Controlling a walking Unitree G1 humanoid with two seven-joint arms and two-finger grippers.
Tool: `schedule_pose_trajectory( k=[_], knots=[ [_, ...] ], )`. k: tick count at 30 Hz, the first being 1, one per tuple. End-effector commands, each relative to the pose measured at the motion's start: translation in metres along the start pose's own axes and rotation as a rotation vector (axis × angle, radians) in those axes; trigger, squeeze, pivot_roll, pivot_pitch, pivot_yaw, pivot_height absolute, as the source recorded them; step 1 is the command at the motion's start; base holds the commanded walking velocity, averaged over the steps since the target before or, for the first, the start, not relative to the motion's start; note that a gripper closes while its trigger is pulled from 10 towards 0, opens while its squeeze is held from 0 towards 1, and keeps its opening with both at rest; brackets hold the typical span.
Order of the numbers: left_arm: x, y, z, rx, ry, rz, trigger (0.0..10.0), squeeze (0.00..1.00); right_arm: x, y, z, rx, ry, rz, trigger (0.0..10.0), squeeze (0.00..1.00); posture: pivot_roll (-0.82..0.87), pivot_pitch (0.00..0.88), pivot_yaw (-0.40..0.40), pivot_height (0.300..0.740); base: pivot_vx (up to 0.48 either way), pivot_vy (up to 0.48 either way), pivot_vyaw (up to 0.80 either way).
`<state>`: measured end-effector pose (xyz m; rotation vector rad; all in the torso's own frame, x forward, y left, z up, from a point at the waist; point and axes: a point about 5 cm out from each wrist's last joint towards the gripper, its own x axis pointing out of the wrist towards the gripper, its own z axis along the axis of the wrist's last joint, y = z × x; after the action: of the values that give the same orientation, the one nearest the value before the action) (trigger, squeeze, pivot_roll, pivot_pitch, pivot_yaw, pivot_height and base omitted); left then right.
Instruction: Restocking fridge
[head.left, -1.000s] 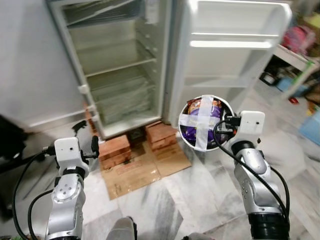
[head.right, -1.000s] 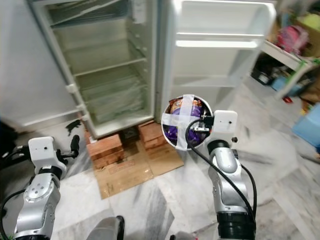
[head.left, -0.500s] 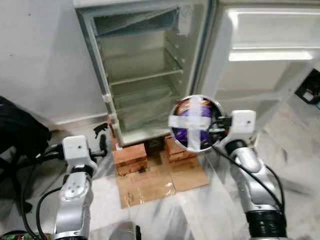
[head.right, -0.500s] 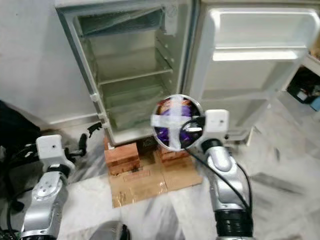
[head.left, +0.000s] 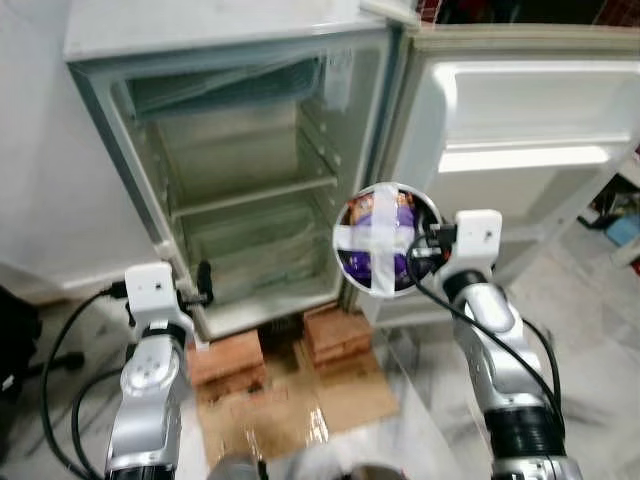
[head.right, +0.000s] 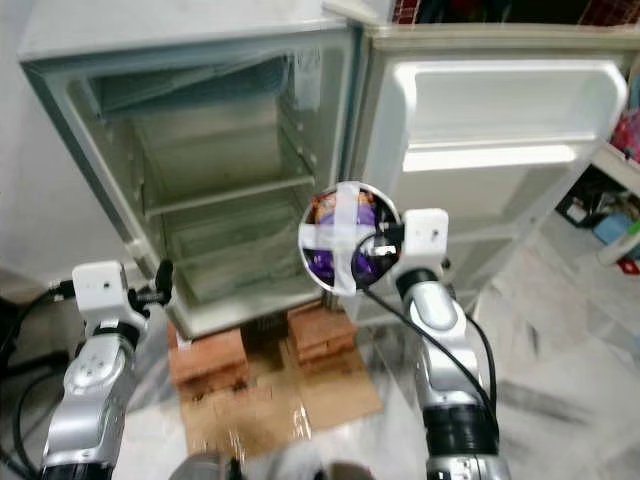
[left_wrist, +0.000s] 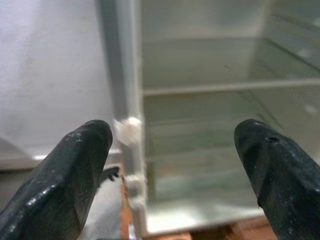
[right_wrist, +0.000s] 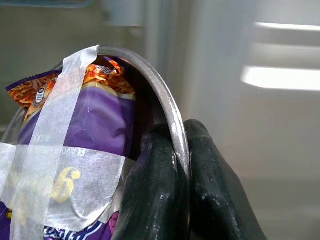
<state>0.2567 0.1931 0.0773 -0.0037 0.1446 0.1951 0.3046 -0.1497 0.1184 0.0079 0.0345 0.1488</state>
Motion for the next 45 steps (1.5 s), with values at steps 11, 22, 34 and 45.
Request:
schedule_pose_trajectory(
  k=[11, 22, 34, 45],
  knots=[
    [-0.009, 0.018, -0.004, 0.008, 0.024, 0.088, 10.0, 0.0, 0.004, 0.013, 0.002, 0.01, -0.008, 0.068, 10.0, 0.0, 0.01, 0.069, -0.039, 0.74, 0.0, 0.0, 0.0],
    [-0.021, 0.035, -0.008, 0.064, 0.039, 0.128, 10.0, 0.0, 0.003, 0.018, -0.002, 0.087, -0.007, 0.082, 10.0, 0.0, 0.02, 0.071, -0.031, 0.74, 0.0, 0.0, 0.0],
    [-0.022, 0.039, -0.008, 0.061, 0.04, 0.151, 10.0, 0.0, 0.011, 0.021, 0.0, 0.094, -0.011, 0.098, 10.0, 0.0, 0.03, 0.073, -0.032, 0.74, 0.0, 0.0, 0.43],
    [-0.022, 0.035, -0.007, 0.05, 0.037, 0.121, 10.0, 0.0, 0.014, 0.025, 0.0, 0.111, -0.001, 0.107, 10.0, 0.0, 0.03, 0.081, -0.033, 0.74, 0.0, 0.0, 0.35]
  ],
)
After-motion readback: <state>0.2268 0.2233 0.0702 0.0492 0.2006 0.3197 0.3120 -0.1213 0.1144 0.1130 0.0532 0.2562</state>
